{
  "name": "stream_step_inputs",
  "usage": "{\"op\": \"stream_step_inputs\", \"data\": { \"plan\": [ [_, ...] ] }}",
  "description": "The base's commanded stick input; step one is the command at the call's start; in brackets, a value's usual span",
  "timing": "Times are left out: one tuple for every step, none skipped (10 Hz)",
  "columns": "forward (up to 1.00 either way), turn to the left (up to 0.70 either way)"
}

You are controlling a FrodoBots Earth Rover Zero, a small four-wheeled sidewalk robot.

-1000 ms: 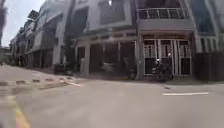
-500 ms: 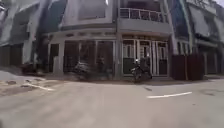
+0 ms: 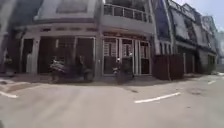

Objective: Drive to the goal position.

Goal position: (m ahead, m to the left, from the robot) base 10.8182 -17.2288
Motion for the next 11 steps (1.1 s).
{"op": "stream_step_inputs", "data": {
  "plan": [
    [1.00,-0.40],
    [1.00,-0.40],
    [1.00,-0.40],
    [1.00,-0.40],
    [1.00,-0.40],
    [1.00,-0.40],
    [1.00,-0.40],
    [1.00,-0.40],
    [1.00,-0.40],
    [1.00,-0.40],
    [1.00,-0.40]
  ]
}}
